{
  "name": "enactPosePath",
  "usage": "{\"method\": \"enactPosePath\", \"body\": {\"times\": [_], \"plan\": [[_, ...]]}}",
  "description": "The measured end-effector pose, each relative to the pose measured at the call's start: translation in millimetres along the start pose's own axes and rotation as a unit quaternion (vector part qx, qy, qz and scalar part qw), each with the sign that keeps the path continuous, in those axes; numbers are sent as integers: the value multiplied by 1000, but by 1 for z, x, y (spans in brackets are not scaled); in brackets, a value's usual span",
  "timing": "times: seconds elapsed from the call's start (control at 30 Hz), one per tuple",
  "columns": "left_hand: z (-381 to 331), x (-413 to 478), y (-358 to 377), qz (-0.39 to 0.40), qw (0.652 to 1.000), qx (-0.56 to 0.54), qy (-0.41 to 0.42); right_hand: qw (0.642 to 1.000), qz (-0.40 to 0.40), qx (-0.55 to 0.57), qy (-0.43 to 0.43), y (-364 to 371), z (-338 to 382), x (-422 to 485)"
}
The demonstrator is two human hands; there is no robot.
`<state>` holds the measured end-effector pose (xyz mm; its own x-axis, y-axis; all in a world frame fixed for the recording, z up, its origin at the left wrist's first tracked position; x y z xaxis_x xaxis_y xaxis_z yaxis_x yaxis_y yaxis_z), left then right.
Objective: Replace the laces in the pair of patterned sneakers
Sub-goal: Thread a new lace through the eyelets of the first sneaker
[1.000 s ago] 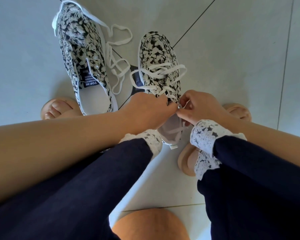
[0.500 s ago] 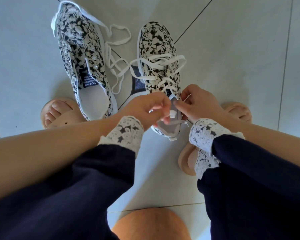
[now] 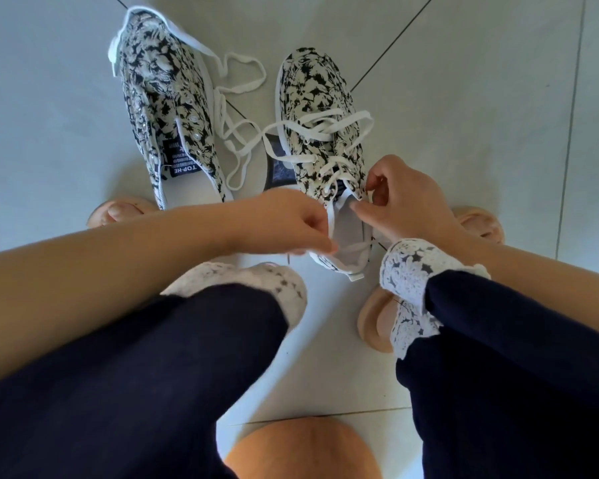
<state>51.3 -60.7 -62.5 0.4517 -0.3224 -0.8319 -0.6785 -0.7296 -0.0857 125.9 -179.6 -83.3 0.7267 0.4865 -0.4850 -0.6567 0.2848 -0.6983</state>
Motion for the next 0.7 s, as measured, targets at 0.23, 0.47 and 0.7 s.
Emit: {"method": "enactPosePath", "body": {"times": [0.23,0.47,0.7], "plan": [[3,2,-38,-258,962,-74,39,994,-18,-44,-98,-6,19,5],[3,20,-35,-303,951,-45,27,993,37,102,-38,-8,16,10],[-2,18,-37,-338,940,16,43,990,89,104,-35,-6,24,18]]}}
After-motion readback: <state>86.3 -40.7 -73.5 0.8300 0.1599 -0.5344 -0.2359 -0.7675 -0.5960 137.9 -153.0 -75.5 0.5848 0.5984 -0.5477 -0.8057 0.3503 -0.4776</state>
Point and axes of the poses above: each hand's wrist, its own x-axis towards the middle knuckle, its own y-axis out of the palm, z = x × y, the point moved 7 cm from there along x, towards the middle knuckle, and after that the axes turned 5 degrees about -y, right-handed, at the moved point
